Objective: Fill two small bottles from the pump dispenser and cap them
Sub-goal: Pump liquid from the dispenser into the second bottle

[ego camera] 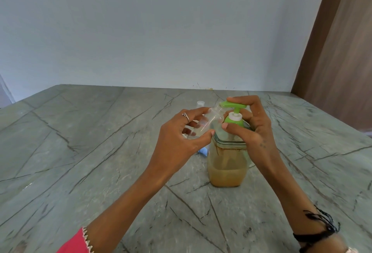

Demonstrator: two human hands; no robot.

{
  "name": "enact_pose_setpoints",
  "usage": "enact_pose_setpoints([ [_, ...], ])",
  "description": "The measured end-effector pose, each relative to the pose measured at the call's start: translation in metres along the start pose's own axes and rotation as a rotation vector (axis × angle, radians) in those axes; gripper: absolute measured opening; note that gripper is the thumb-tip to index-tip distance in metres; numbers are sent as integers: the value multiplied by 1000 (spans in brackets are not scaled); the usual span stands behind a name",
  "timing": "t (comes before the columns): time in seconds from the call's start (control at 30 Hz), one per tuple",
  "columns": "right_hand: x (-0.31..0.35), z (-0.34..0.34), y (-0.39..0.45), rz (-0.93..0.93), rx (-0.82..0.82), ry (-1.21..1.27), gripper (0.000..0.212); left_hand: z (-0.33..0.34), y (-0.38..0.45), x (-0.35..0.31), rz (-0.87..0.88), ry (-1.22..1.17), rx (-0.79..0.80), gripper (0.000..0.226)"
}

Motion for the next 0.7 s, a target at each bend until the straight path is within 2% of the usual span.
enact_pose_setpoints([
  [0.4, -3, -2, 4, 41, -40, 17, 30, -1, 0, 3, 11, 32, 6, 45],
  [0.5, 0, 1, 2, 26, -3, -7, 33, -1, 1, 2, 5, 31, -5, 45],
  [0.6, 2, 1, 0, -2, 36, -55, 44, -1, 3, 2, 2, 18, -19, 44],
  [0.7, 0, -1, -1, 60, 64, 1, 43, -1, 3, 2, -1, -4, -30, 41],
])
Point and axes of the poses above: each hand's wrist, its own y-axis towards the middle knuckle, its own z-axis out of the palm, x = y × z, the point moved 7 cm from there along y, towards the middle knuckle, and after that the axes turned 5 degrees about -y, right-handed, at the moved point
